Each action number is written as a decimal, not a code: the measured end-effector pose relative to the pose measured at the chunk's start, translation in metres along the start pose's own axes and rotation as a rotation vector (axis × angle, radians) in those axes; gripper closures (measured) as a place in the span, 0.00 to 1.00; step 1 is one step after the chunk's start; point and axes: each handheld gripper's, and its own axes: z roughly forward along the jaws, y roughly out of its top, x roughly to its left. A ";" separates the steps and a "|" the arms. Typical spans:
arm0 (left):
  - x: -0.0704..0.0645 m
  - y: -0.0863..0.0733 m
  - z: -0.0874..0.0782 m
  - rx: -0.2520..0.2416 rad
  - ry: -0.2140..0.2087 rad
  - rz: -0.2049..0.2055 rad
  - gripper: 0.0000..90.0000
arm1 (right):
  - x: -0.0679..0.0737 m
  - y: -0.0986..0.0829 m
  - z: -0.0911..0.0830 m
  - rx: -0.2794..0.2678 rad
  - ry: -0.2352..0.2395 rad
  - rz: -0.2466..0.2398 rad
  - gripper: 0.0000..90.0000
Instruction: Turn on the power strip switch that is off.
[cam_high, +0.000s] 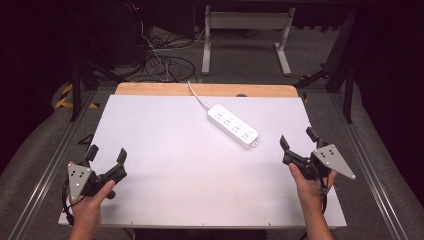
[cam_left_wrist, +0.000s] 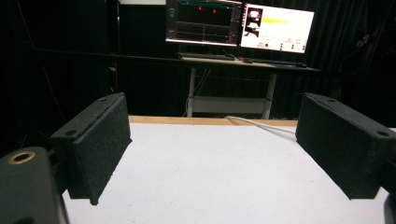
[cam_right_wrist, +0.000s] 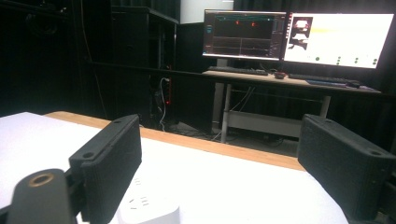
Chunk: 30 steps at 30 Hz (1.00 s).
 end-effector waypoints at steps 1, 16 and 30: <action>0.000 0.000 0.000 0.001 -0.001 -0.001 0.12 | -0.001 0.000 0.000 -0.001 -0.002 0.002 0.16; 0.003 0.000 -0.005 0.001 0.013 0.005 0.12 | 0.000 -0.002 0.006 0.021 0.005 0.008 0.18; 0.004 -0.001 -0.006 0.001 0.017 0.003 0.12 | 0.003 -0.003 0.008 0.039 0.022 -0.003 0.19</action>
